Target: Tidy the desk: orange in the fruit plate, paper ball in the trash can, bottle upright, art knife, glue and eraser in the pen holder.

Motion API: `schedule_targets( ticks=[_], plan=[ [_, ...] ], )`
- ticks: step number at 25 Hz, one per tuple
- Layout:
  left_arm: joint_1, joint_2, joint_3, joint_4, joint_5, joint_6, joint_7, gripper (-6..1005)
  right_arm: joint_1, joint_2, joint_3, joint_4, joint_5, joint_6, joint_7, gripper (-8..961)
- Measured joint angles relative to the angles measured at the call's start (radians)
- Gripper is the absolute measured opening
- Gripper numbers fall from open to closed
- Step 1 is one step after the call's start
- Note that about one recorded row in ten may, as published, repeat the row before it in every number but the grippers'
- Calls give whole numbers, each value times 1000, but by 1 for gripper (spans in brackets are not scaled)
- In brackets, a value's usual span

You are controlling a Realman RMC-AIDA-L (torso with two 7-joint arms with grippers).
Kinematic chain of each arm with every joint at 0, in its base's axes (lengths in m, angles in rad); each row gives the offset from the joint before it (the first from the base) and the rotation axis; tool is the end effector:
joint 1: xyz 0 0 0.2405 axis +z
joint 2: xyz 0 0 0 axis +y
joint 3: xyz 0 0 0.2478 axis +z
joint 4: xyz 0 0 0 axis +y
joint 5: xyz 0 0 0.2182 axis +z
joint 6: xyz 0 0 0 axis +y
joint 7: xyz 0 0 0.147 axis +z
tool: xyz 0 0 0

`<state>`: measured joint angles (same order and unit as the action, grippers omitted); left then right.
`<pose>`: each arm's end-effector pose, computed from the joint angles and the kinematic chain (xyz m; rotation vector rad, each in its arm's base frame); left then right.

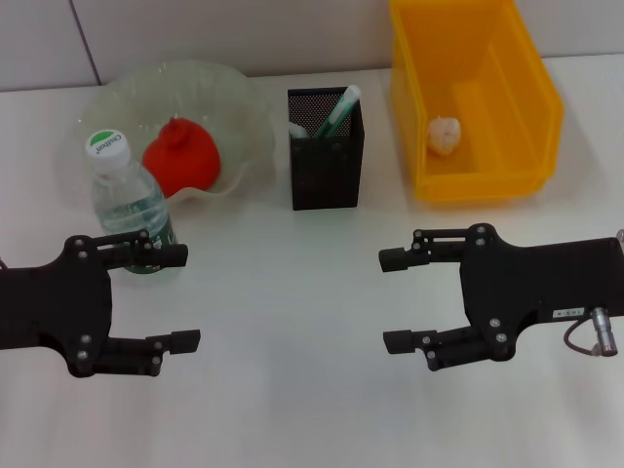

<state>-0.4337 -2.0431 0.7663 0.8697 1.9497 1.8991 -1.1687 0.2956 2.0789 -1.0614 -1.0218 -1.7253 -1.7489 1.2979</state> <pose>-0.2455 0.2907 0.0423 -2.9331 -0.0413 -0.7428 0.2242 0.2801 0.0178 -2.9152 0.1104 0.7868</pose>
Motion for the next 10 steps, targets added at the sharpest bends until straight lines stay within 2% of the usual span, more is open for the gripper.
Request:
schedule_targets(
  ticks=[10],
  plan=[
    [0,-2,2,0,0,4,-3,832,3,1,-6,5,-5,-3,0,775]
  ],
)
